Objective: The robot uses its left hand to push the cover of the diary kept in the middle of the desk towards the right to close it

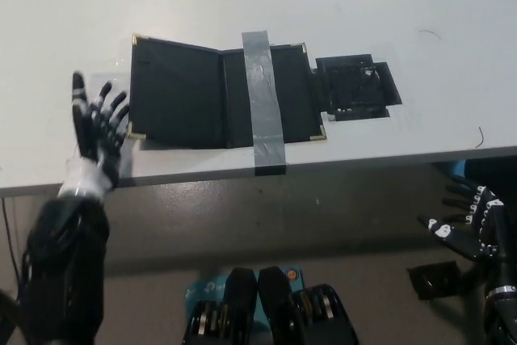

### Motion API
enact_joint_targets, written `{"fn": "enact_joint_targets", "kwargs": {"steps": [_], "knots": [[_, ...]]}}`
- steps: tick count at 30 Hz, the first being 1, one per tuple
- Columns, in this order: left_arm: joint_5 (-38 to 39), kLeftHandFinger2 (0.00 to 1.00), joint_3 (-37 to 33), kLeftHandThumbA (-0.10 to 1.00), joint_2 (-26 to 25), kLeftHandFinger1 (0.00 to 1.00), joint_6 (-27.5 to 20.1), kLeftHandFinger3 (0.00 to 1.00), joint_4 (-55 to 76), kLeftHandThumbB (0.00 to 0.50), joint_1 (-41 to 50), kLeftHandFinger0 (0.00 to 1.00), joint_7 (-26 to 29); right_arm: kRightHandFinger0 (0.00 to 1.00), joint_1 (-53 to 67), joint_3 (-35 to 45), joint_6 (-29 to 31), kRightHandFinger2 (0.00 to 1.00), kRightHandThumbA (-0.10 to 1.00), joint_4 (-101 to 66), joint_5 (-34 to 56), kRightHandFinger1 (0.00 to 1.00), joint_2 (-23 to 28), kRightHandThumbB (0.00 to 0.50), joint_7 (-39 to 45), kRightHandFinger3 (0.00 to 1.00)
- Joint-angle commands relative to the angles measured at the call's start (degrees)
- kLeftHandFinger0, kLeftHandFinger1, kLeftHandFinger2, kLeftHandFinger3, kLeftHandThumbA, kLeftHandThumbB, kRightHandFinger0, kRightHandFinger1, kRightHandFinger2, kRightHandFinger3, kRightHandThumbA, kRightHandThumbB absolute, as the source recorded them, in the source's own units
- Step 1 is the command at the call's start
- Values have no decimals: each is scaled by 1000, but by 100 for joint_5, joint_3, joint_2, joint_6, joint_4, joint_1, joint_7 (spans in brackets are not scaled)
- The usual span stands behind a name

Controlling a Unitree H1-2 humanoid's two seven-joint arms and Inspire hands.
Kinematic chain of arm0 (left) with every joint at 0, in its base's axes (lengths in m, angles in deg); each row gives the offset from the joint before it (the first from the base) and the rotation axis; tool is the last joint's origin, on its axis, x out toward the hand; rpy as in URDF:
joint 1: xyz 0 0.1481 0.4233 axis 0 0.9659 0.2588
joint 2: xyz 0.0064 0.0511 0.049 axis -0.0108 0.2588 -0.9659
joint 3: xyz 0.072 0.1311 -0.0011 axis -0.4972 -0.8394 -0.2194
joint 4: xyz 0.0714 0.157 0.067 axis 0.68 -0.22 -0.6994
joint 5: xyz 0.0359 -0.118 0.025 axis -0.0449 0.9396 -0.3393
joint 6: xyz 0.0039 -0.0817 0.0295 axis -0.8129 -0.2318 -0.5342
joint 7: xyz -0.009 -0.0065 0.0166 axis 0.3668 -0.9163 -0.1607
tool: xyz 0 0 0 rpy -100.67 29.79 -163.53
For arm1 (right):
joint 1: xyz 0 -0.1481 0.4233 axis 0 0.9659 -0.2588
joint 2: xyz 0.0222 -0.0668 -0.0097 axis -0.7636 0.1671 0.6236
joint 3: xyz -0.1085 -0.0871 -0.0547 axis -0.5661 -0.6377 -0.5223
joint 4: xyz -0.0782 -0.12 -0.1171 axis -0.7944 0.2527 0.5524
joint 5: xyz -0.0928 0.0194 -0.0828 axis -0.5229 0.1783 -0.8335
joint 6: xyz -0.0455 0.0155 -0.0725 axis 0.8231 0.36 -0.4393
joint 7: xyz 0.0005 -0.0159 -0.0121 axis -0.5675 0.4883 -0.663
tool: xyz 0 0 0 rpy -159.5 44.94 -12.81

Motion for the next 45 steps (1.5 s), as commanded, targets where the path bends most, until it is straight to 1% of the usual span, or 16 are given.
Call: {"fn": "enact_joint_targets", "kwargs": {"steps": [1,5,12,15,18,21,23,28,29,31,32,36,39,42,43,45], "knots": [[-165,1000,-15,1000,14,1000,492,1000,-18,287,-451,1000,290,462,-109,-43,56,693,1000,-212,-63,630,110,379,-18,743],[101,1000,129,1000,112,1000,632,1000,-389,311,-622,1000,670,475,-153,-61,-48,693,1000,-259,-70,635,93,378,-36,740],[308,1000,290,1000,230,1000,632,1000,-828,279,-464,1000,939,466,-131,-78,-27,678,1000,-311,-81,636,116,373,-31,752],[345,1000,404,1000,328,1000,632,1000,-837,290,-355,1000,941,464,-103,-100,78,679,1000,-279,-126,638,166,363,-27,758],[398,1000,593,1000,551,1000,631,1000,-788,273,-384,1000,932,467,-64,-95,-3,678,1000,-317,-138,638,165,376,-45,752],[366,1000,592,1000,740,1000,507,1000,-769,286,-472,1000,807,470,9,-75,-62,663,1000,-372,-110,632,170,402,-36,737],[391,1000,596,1000,864,1000,434,1000,-728,317,-547,1000,790,468,25,-81,-39,659,1000,-366,-144,630,176,401,-57,734],[580,1000,636,1000,1151,1000,320,1000,-654,300,-813,1000,689,443,12,-112,-94,650,1000,-404,-221,617,182,401,-67,725],[654,1000,635,1000,1219,1000,275,1000,-659,311,-878,1000,605,454,6,-113,-99,660,1000,-411,-206,625,190,402,-46,731],[784,1000,720,1000,1490,1000,275,1000,-708,304,-1072,1000,757,460,-22,-110,-14,667,1000,-374,-140,630,203,376,14,739],[777,1000,692,1000,1540,1000,241,1000,-752,311,-1104,1000,726,457,-37,-124,-35,670,1000,-376,-187,634,213,380,-9,742],[790,1000,675,1000,1823,1000,250,1000,-754,286,-1131,1000,774,480,-27,-140,-80,697,1000,-422,-140,656,221,378,56,748],[697,1000,481,1000,2020,1000,231,1000,-700,295,-1059,1000,699,486,-12,-211,-87,698,1000,-415,-218,655,242,380,61,753],[296,1000,46,1000,2040,1000,95,1000,-767,335,-1052,1000,637,475,5,-269,-53,680,1000,-409,-301,643,265,381,38,753],[-4,1000,-242,1000,1961,1000,92,1000,-771,347,-1040,1000,650,468,11,-284,-72,678,1000,-422,-327,640,273,382,31,753],[-559,1000,-856,1000,1745,1000,-7,1000,-723,331,-953,1000,544,469,37,-277,-134,672,1000,-475,-261,637,251,371,63,753]]}}
